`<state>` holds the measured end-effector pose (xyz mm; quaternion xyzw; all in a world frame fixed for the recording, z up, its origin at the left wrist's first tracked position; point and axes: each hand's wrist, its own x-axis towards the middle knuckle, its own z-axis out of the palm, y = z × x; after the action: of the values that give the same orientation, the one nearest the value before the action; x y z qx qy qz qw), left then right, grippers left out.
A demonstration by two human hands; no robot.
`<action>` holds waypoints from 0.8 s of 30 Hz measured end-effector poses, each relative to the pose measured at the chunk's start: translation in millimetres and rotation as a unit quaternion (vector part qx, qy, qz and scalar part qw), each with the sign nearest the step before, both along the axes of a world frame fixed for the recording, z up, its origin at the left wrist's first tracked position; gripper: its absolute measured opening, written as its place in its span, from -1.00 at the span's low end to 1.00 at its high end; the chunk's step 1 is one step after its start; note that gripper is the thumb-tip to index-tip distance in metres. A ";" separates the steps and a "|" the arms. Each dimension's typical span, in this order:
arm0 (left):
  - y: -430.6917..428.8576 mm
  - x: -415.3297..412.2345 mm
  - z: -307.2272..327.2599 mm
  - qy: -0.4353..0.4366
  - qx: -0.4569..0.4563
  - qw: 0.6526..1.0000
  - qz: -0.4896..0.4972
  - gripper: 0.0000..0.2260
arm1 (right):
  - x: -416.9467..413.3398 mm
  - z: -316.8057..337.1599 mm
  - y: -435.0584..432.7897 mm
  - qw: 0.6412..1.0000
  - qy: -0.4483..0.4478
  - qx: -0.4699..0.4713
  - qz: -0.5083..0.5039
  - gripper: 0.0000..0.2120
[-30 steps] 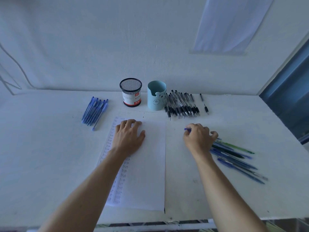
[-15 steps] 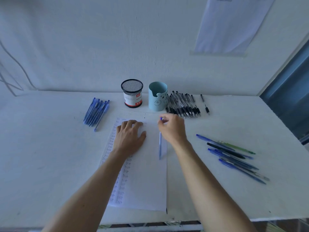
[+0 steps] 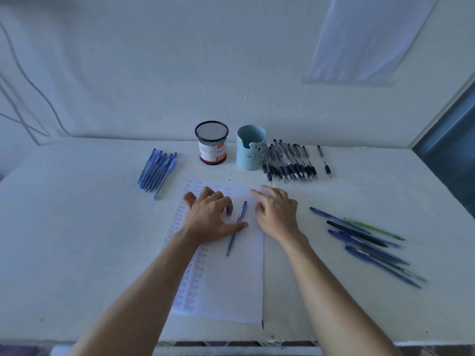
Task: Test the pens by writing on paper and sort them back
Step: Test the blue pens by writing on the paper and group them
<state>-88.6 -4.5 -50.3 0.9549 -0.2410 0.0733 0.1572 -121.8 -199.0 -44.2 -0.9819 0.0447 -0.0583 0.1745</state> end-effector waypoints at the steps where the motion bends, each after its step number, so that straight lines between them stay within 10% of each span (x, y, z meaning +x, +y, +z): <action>1: -1.0 1.0 0.7 0.011 -0.004 1.000 -0.005 -0.56 | -1.6 -1.3 -2.6 1.000 0.017 -0.016 0.006 -0.57; 11: 0.0 13.0 36.6 0.205 -0.227 0.948 0.084 -0.81 | -15.2 -7.1 -2.5 0.998 0.042 -0.040 0.025 -0.53; 17: -4.7 13.7 50.6 0.301 -0.573 0.760 0.060 -0.83 | -21.7 -8.7 10.5 0.998 0.058 -0.011 0.027 -0.44; 24: 4.9 25.7 55.2 0.403 -0.715 0.567 0.069 -0.44 | -26.1 -9.8 12.5 0.997 0.035 -0.001 0.062 -0.32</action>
<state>-62.9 0.5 4.9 0.4752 0.0455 -0.1606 0.8639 -147.9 -186.5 -53.9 -0.9844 -0.0105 -0.0134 0.1749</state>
